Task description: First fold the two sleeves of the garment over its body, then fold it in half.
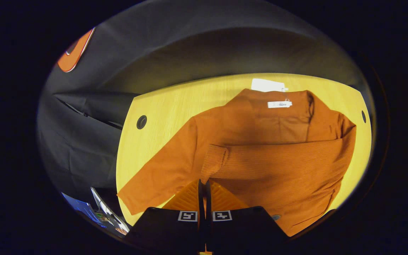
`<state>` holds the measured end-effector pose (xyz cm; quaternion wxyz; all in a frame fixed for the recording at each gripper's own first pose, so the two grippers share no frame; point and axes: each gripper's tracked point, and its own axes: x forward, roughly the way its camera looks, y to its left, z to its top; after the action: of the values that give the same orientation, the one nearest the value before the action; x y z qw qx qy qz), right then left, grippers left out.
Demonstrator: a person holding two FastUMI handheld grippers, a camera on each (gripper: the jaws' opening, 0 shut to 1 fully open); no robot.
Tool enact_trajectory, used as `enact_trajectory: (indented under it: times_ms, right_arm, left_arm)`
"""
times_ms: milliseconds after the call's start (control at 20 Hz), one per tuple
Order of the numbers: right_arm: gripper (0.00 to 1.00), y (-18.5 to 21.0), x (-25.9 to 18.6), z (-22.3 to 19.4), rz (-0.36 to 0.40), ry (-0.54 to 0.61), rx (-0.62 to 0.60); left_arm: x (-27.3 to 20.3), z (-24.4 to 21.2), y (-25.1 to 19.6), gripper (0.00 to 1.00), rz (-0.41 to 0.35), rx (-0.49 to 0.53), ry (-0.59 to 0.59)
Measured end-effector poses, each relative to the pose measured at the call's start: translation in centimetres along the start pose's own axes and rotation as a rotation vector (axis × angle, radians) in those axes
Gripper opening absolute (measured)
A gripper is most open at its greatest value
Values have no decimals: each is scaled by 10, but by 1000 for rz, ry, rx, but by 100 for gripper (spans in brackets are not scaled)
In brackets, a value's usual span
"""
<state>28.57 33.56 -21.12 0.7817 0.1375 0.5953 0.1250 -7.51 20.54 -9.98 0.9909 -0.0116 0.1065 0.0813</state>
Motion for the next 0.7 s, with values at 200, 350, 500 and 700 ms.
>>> enact_trajectory:
  times_ms: [200,350,500,700]
  right_arm:
    - [1,9,35,-10,-61,28,-9]
    - [1,11,48,-15,-65,44,30]
    - [22,10,48,-11,-37,24,38]
    - [56,22,18,-4,46,-2,100]
  left_arm:
    - [-4,-24,25,99,58,-24,57]
    - [-5,-40,43,99,96,-37,94]
    - [-1,-55,54,100,127,-36,129]
    - [13,-69,71,99,174,-44,155]
